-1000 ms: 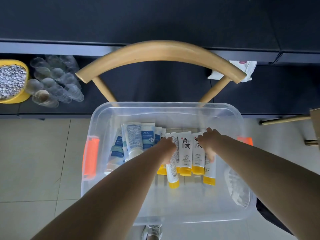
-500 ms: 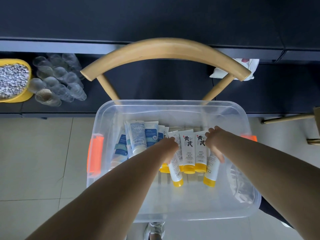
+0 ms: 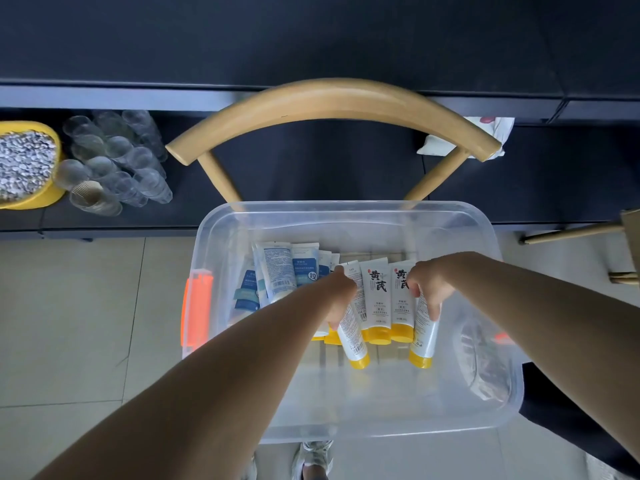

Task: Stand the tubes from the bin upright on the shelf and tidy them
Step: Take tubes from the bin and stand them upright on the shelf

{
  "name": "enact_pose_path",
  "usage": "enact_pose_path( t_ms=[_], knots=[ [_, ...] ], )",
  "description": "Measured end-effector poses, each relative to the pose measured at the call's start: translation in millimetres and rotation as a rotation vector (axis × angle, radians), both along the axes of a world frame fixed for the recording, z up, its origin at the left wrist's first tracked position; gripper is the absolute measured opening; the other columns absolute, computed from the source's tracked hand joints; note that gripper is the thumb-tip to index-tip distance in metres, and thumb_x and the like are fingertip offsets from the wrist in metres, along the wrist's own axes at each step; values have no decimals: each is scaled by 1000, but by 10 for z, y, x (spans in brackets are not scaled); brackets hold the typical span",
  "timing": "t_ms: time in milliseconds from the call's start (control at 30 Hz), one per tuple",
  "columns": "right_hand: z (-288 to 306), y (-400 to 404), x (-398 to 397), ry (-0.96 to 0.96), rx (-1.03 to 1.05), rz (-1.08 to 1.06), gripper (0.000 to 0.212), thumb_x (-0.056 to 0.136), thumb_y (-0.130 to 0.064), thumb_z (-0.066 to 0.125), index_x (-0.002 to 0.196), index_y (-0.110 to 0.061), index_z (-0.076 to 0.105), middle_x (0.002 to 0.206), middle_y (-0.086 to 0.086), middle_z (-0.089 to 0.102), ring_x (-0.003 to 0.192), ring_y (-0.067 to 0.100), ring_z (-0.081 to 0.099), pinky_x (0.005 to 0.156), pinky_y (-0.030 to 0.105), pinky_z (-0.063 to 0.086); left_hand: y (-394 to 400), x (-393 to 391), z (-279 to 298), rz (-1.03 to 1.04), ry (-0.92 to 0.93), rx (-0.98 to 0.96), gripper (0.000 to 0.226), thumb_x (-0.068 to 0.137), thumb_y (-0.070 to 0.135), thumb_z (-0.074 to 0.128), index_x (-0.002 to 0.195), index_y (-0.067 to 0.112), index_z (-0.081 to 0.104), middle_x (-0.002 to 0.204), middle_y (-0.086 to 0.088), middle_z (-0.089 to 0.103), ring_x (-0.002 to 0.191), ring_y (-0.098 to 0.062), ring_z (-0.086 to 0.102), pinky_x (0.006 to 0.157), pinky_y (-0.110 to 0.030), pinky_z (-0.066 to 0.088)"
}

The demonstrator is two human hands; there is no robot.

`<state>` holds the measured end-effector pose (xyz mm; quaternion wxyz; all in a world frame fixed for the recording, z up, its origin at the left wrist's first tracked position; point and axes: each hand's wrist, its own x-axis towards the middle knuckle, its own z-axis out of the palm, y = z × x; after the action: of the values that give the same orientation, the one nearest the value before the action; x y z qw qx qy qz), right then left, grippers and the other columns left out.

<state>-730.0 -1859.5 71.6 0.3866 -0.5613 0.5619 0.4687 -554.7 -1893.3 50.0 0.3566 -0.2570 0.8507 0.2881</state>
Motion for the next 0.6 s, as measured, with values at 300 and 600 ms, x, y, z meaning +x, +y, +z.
enact_pose_path(
  t_ms=[300, 600],
  knots=[
    [6, 74, -53, 15, -227, -271, 71, 78, -10, 75, 140, -16, 41, 136, 5, 48, 123, 23, 48, 97, 26, 43, 54, 33, -61, 309, 150, 134, 59, 87, -13, 45, 136, 19, 47, 141, -10, 45, 126, -27, 47, 95, -31, 44],
    [473, 451, -23, -55, -462, -474, 29, 74, 5, 55, 91, -17, 66, 93, 3, 64, 86, 19, 60, 63, 23, 46, -35, 241, 485, 572, 386, 115, 37, 80, -10, 54, 110, 9, 65, 107, -9, 66, 90, -23, 61, 64, -27, 46]
  ],
)
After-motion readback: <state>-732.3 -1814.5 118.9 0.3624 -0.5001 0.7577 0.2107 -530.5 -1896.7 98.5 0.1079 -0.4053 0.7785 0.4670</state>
